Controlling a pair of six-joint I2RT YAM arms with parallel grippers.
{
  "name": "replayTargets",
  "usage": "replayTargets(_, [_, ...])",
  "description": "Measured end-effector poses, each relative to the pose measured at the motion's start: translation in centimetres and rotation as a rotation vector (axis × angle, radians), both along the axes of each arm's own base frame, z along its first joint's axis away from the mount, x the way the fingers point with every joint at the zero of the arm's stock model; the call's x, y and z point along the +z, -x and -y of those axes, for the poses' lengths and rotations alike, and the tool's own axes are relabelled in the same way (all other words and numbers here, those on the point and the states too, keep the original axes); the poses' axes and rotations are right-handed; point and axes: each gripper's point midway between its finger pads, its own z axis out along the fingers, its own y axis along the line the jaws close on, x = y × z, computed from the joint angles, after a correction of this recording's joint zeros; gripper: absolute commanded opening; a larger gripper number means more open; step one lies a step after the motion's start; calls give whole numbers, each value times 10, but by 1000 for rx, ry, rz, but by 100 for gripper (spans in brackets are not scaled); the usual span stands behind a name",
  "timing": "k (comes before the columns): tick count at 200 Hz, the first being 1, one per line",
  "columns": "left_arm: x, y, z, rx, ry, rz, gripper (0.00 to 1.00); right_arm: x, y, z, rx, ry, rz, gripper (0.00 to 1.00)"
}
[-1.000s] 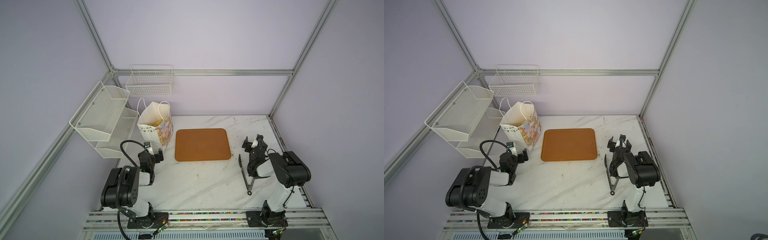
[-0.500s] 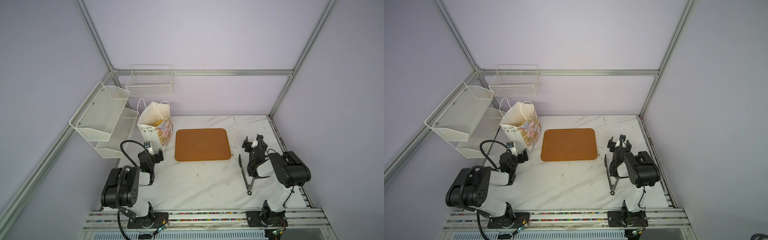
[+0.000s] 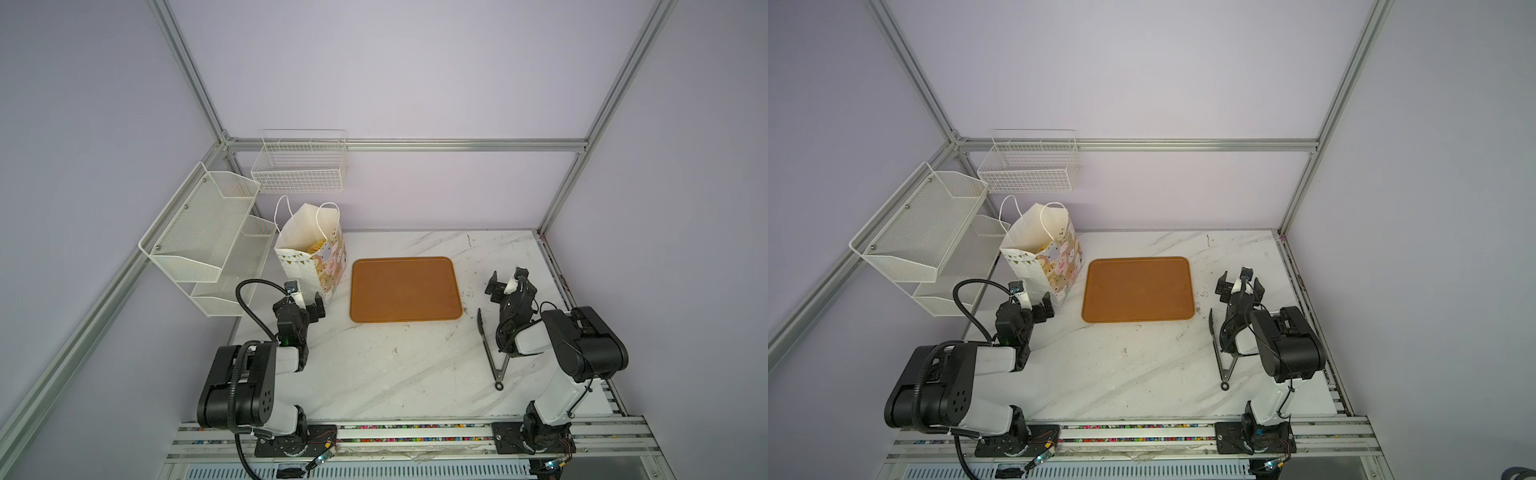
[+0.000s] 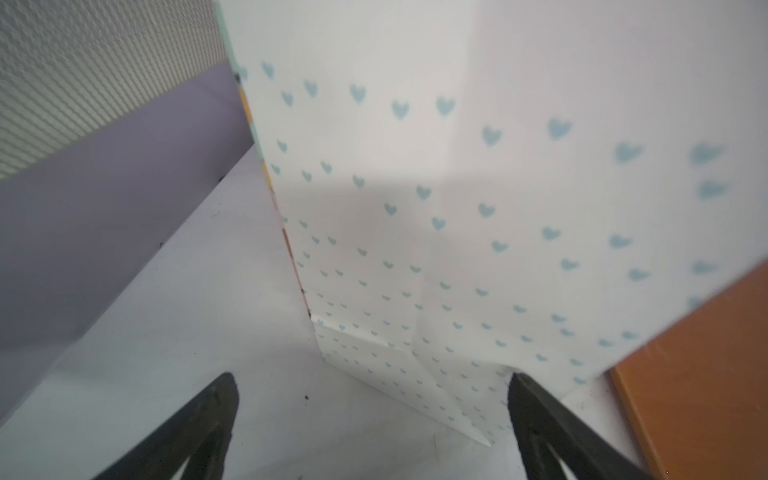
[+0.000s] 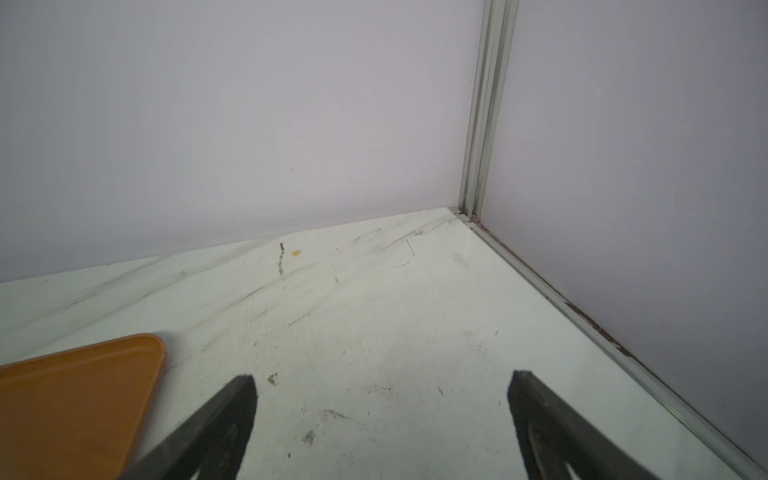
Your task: Take the fake bread out of the paper bag
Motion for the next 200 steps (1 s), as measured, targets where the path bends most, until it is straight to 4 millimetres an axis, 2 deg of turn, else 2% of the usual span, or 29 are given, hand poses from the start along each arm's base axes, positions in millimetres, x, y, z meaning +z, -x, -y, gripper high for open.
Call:
replayTargets(17, [17, 4, 3, -6, -12, 27, 100, 24, 0, 0, -1, -9, 15, 97])
replayTargets(51, [47, 11, 4, 2, -19, 58, 100, 79, -13, -3, 3, -54, 26, 97])
replayTargets(79, [71, 5, 3, 14, 9, 39, 100, 91, -10, -3, 3, -109, -41, 97])
replayTargets(101, [91, -1, 1, 53, 95, 37, 100, 82, -10, -6, -4, -191, -159, 97])
replayTargets(117, [92, -2, -2, 96, 171, 13, 100, 64, -8, -10, -9, -252, -261, 97])
replayTargets(139, [82, 1, -3, 126, 236, -39, 100, 28, 7, -20, -22, -312, -418, 96])
replayTargets(160, [59, 2, 5, 116, 297, -143, 100, 3, 31, -35, -22, -336, -551, 95])
replayTargets(184, [37, 2, 32, 62, 355, -248, 100, -8, 59, -53, -14, -333, -656, 95])
replayTargets(196, [31, 3, 56, 4, 368, -280, 100, -13, 71, -60, -13, -335, -697, 95])
replayTargets(200, [29, 4, 73, -34, 368, -296, 100, -15, 78, -65, -8, -336, -718, 95])
